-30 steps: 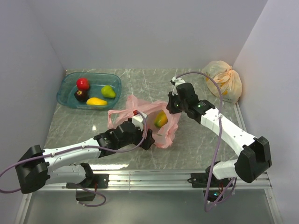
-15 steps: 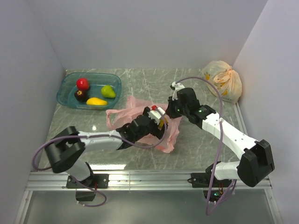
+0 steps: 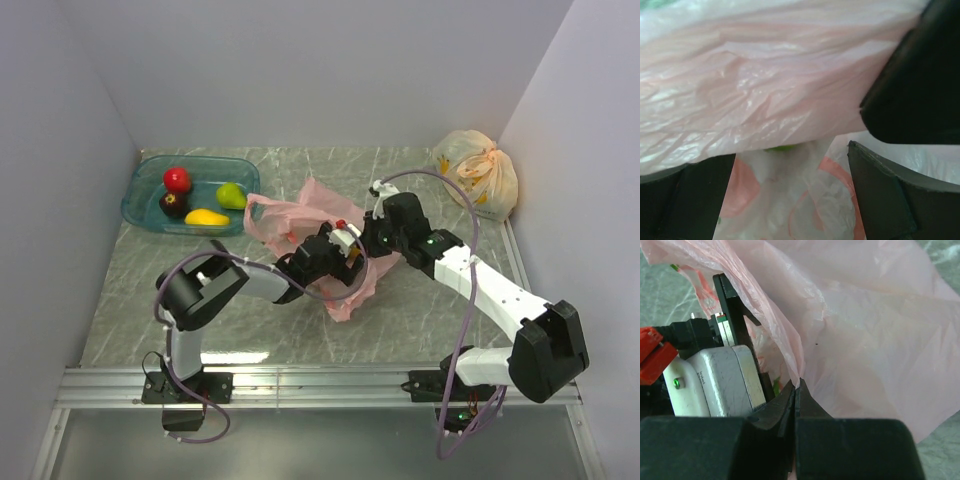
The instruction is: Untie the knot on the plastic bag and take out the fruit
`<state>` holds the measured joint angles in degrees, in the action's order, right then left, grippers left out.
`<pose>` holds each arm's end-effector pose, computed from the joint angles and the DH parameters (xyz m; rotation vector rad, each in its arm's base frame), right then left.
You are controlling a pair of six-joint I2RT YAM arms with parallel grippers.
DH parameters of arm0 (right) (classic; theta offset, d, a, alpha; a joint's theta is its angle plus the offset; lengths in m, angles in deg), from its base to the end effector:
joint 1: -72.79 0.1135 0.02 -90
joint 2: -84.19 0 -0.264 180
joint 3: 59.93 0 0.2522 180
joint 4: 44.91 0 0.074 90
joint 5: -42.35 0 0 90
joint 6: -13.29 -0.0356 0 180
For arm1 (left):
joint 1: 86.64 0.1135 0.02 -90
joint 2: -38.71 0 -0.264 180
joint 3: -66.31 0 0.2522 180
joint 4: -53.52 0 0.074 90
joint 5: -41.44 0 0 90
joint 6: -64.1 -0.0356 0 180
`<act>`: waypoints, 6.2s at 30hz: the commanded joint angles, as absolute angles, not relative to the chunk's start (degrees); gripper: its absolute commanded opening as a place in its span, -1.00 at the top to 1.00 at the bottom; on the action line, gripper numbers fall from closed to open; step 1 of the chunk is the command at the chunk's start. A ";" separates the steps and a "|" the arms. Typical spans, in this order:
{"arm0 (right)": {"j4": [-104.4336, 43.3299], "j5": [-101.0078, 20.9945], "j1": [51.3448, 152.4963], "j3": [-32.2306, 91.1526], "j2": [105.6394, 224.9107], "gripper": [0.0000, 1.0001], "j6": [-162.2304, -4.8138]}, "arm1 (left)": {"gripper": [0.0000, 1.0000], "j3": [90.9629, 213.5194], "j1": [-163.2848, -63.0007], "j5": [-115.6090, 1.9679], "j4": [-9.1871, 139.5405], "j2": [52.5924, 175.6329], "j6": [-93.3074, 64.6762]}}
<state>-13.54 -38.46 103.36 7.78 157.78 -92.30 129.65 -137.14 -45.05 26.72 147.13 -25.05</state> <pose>0.2409 0.1489 0.2748 -0.3875 2.2499 0.6121 0.2469 -0.2961 0.1510 0.7703 1.7667 -0.5502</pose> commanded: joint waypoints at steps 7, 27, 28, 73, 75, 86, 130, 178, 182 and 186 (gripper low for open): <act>-13.41 -43.75 103.73 6.65 156.09 0.94 -95.16 | -0.82 132.81 -136.48 -53.49 19.30 151.74 -20.10; -11.81 -63.81 98.73 16.14 173.22 -0.32 -95.07 | -0.88 117.79 -136.57 -52.78 18.50 142.68 -11.84; -11.99 -63.65 97.85 15.53 173.40 -0.18 -96.47 | -0.88 117.26 -136.57 -51.91 18.41 141.99 -11.48; -15.50 -21.81 99.51 10.34 175.42 1.00 -91.12 | -0.94 117.95 -136.31 -42.05 25.80 137.58 -17.55; -16.03 -21.72 99.69 9.82 175.42 1.00 -91.12 | -0.93 118.48 -135.86 -42.41 25.45 138.98 -16.85; -16.38 -23.91 100.30 9.20 175.07 1.00 -90.86 | -0.27 119.36 -135.42 -46.44 28.87 138.38 -13.59; -11.55 -61.08 100.13 6.56 160.05 1.00 -99.29 | 0.35 146.16 -103.80 -31.78 73.69 116.57 8.29; 1.98 -68.91 126.32 11.11 153.47 -0.73 -99.12 | -0.99 146.87 -90.42 -15.95 104.10 65.44 -1.99; 5.14 -72.77 126.32 15.07 148.29 -0.99 -99.30 | -0.99 148.97 -90.42 -16.04 108.05 63.06 -3.21; 5.77 -80.50 126.32 17.55 141.95 -0.99 -99.91 | -0.99 149.59 -91.65 -13.85 112.17 60.16 -4.54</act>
<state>3.35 -71.79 126.29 14.71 146.39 -99.43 147.84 -90.76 -16.33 107.60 61.91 -2.30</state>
